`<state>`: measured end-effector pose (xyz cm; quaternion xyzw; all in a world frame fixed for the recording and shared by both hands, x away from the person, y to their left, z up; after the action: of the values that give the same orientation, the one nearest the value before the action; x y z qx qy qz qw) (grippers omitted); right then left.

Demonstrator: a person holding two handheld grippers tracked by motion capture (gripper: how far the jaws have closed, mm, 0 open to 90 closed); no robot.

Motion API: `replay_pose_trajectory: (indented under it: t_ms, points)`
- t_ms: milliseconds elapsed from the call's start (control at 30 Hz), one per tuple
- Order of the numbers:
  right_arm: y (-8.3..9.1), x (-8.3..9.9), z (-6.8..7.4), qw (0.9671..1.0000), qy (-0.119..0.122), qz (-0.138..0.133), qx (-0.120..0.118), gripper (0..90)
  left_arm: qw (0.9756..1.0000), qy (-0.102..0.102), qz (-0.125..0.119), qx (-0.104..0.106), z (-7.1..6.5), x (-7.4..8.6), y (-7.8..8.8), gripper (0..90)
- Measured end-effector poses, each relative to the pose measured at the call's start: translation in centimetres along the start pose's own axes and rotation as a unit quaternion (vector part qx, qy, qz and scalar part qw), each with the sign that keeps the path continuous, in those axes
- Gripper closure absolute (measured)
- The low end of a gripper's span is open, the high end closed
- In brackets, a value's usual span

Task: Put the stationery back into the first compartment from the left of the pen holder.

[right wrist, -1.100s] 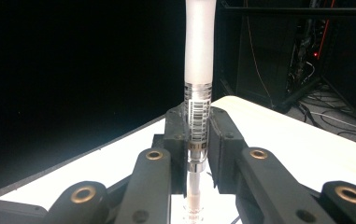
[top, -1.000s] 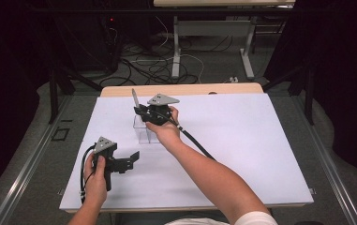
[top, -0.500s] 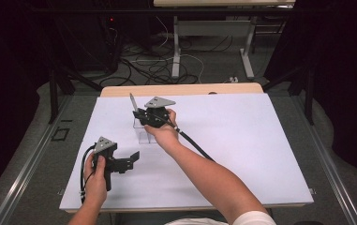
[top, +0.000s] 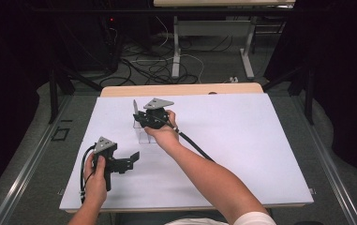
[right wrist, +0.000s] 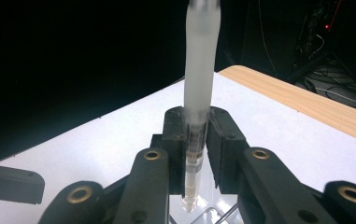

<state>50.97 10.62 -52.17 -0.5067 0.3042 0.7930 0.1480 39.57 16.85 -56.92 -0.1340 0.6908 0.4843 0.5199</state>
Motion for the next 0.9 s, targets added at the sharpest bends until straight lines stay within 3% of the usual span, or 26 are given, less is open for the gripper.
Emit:
replay_pose_trajectory:
  t_ms: [300, 400, 567, 767, 900]
  points:
    - [0.5, -0.4, 0.5, 0.9999, 0.007, -0.011, -0.002, 61.4, 1.0, -0.001, 0.001, 0.0, 0.0, 0.0, 0.0, 0.3]
    - [0.9, -0.8, 0.5, 0.9995, 0.006, -0.03, -0.001, 55.2, 1.0, -0.001, 0.001, 0.0, 0.0, 0.0, 0.0, 0.4]
    - [1.9, -1.6, -0.2, 0.9985, 0.032, -0.043, 0.008, 48.1, 1.0, -0.001, 0.001, 0.0, -0.1, 0.0, -0.1, 0.3]
    - [3.4, -2.0, -0.9, 0.9982, 0.025, -0.053, 0.012, 43.7, 1.0, -0.001, 0.003, 0.0, 0.0, 0.0, -0.1, 0.3]
    - [4.4, -2.1, -1.4, 0.9984, 0.004, -0.053, 0.02, 34.8, 1.0, -0.001, 0.002, -0.001, 0.0, 0.0, -0.2, 0.3]
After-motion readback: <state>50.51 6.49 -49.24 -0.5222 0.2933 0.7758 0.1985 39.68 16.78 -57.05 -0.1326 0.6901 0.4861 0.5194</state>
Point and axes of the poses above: each handheld gripper's, and its own axes: y roughly backward along the jaws, x roughly out of its underside, z roughly to its left, the point moved 10 cm from there along -y, roughly forward along the jaws, and after that the axes turned 13 degrees about -y, right-handed, at the moved point
